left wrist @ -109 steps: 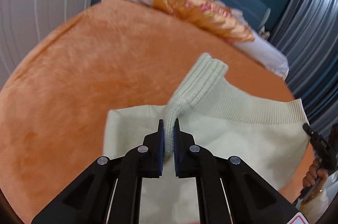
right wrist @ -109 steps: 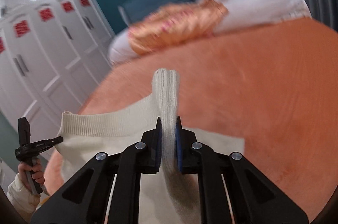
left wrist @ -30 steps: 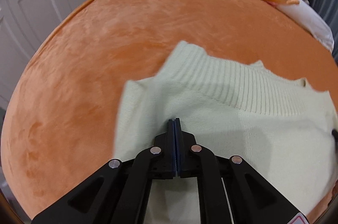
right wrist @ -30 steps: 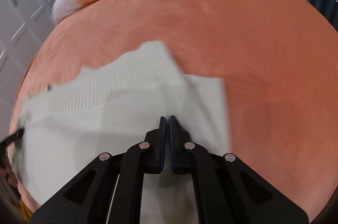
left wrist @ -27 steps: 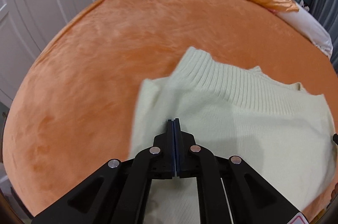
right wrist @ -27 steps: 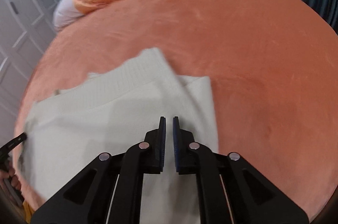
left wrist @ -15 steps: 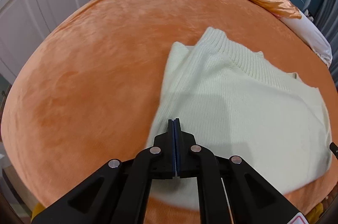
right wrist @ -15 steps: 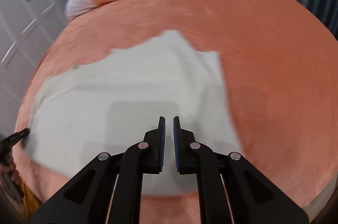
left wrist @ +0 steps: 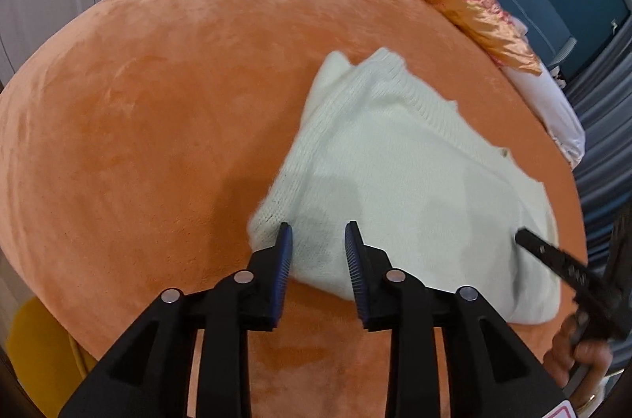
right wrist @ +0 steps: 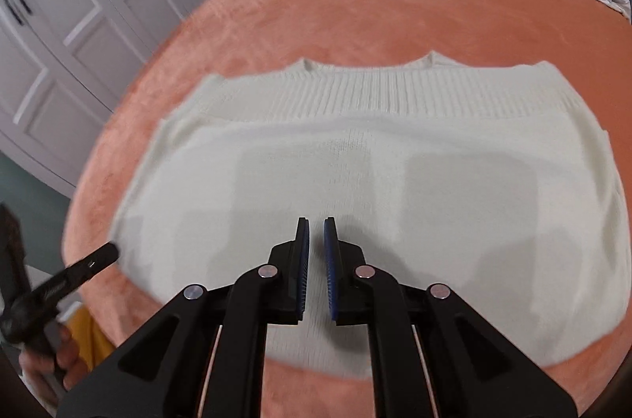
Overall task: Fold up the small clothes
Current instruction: 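Grasp the cardigan side with the left tool and fold it across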
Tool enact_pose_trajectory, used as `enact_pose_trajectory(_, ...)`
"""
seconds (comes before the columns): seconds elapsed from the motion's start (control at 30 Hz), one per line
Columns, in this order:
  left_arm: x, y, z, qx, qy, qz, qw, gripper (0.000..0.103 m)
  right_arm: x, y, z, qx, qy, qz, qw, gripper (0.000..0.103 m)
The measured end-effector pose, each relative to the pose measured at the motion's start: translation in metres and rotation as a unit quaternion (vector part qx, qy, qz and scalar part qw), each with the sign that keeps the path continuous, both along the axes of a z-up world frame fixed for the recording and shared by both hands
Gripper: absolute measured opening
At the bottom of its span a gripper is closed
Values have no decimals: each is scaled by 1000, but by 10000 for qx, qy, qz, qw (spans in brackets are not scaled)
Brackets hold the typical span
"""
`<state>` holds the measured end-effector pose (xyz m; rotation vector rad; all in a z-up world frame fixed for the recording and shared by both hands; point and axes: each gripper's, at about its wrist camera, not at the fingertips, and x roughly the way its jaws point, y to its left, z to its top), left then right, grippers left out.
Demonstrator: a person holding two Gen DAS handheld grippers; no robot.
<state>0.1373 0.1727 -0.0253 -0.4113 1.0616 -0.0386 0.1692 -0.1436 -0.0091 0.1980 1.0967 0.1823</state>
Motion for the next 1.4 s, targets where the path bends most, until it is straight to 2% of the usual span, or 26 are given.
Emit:
enact_pose_trajectory(0.07,2,4,-7,-123,52,84,9999,30,12,10,-13,-85,225,-4,9997,4)
enact_pose_trajectory(0.13,3,9,-9,-373,20,176,9991,37,11,5,-23,-57,238,-3,9997,4)
enact_pose_trajectory(0.23,3,13,-5,-586,33,338,9977,38,12,5,-25,-13,217,-33,9998,4)
enact_pose_trajectory(0.3,1,14,3,-521,-11,488,9974,41,13,7,-26,-77,204,8,9998,4)
enact_pose_trajectory(0.33,-1,14,8,-366,-75,569,9977,51,13,8,-27,-105,196,30,9997,4)
enact_pose_trajectory(0.4,-2,15,10,-129,-125,693,9974,59,15,8,-30,-91,195,28,9998,3)
enact_pose_trajectory(0.5,8,15,-9,-91,152,643,9978,59,17,9,-32,-65,179,22,9998,3)
enact_pose_trajectory(0.53,11,17,-21,-189,342,649,9971,60,17,9,-33,-62,173,23,9998,3)
enact_pose_trajectory(0.6,11,21,-28,-414,272,835,9953,65,17,10,-33,-64,154,49,9998,3)
enact_pose_trajectory(0.73,20,16,-25,-423,212,874,9950,66,16,9,-33,-12,129,53,9999,2)
enact_pose_trajectory(0.77,23,15,-25,-546,188,836,9948,65,17,8,-34,10,115,44,9999,3)
enact_pose_trajectory(0.8,27,13,-25,-809,193,739,9938,51,16,8,-33,34,100,32,9999,3)
enact_pose_trajectory(0.87,30,10,-24,-878,265,762,9929,46,13,5,-32,150,35,-16,9999,3)
enact_pose_trajectory(0.9,31,8,-19,-932,226,713,9928,30,11,3,-30,226,7,-49,9997,4)
enact_pose_trajectory(0.93,32,7,-12,-1017,154,641,9926,23,7,0,-26,348,-28,-95,9993,4)
enact_pose_trajectory(0.97,31,4,-4,-1029,80,622,9927,22,1,-3,-22,454,-66,-145,9988,6)
enact_pose_trajectory(1.03,29,-7,21,-1033,-209,425,9935,19,-14,-11,-12,667,-192,-185,9974,16)
enact_pose_trajectory(1.1,28,-24,47,-966,-469,157,9941,17,-35,-20,-3,669,-334,-241,9969,48)
enact_pose_trajectory(1.13,27,-40,64,-855,-641,-35,9943,17,-46,-25,1,594,-405,-265,9971,50)
enact_pose_trajectory(1.23,22,-92,107,-491,-1141,-581,9906,14,-79,-49,6,583,-476,-354,9965,50)
enact_pose_trajectory(1.33,20,-159,142,-346,-1553,-1256,9792,13,-108,-80,5,634,-440,-599,9952,50)
enact_pose_trajectory(1.4,18,-198,152,-294,-1680,-1622,9719,12,-127,-105,2,587,-369,-864,9938,50)
